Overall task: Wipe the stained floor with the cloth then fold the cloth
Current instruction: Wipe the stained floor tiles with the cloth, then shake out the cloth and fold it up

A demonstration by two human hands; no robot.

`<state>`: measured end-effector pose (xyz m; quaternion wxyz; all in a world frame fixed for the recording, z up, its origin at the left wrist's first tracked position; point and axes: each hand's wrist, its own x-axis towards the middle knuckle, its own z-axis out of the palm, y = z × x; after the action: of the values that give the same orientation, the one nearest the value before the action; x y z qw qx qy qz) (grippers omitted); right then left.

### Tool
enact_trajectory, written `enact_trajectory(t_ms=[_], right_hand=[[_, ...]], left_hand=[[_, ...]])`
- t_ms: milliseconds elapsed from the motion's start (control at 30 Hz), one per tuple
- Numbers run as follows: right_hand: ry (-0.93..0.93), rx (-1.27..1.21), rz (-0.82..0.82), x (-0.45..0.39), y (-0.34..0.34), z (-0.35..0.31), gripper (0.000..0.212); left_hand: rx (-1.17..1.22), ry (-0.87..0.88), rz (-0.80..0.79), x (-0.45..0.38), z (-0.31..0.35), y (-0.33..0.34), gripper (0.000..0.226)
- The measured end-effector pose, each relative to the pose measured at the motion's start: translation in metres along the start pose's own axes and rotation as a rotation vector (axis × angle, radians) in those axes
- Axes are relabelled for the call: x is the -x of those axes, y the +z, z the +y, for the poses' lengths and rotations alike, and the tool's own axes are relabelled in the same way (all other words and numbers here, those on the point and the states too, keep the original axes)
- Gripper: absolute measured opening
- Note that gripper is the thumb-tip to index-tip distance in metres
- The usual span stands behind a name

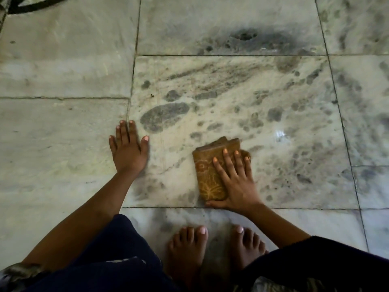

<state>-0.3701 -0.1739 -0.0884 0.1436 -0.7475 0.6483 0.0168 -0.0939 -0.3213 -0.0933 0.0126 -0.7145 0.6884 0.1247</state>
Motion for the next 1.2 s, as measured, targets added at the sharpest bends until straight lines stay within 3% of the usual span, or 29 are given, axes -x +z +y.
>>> enact_trajectory(t_ms=[100, 300, 433, 633, 767, 967, 1067, 1133, 1200], right_hand=[[0.004, -0.027, 0.043, -0.003, 0.002, 0.005, 0.109], [0.258, -0.061, 0.048, -0.066, -0.025, 0.031, 0.092], [0.22, -0.05, 0.031, -0.071, -0.03, 0.019, 0.07], [-0.03, -0.196, -0.093, -0.045, -0.023, -0.045, 0.066], [-0.011, -0.598, -0.172, -0.027, -0.031, -0.069, 0.063], [0.349, -1.67, -0.149, -0.022, -0.103, -0.065, 0.05], [0.491, -2.0, -0.116, -0.029, -0.135, -0.049, 0.053], [0.517, -2.089, -0.027, -0.036, -0.152, -0.037, 0.059], [0.512, -2.162, 0.025, -0.044, -0.17, -0.026, 0.063]], left_hand=[[-0.009, 0.002, -0.004, 0.0, 0.0, 0.0, 0.063], [-0.02, -0.019, -0.053, -0.003, 0.003, -0.004, 0.062], [-0.019, -0.028, -0.081, -0.003, 0.004, -0.008, 0.063], [-0.024, -0.042, -0.115, -0.002, 0.006, -0.012, 0.063], [-0.022, -0.046, -0.162, -0.001, 0.01, -0.019, 0.066], [0.092, 0.172, -0.087, 0.009, 0.038, -0.03, 0.064], [0.498, 0.175, -0.091, 0.01, 0.066, -0.055, 0.068], [0.921, 0.017, -0.268, 0.01, 0.087, -0.077, 0.048], [1.194, -0.062, -0.453, 0.006, 0.105, -0.1, 0.044]])
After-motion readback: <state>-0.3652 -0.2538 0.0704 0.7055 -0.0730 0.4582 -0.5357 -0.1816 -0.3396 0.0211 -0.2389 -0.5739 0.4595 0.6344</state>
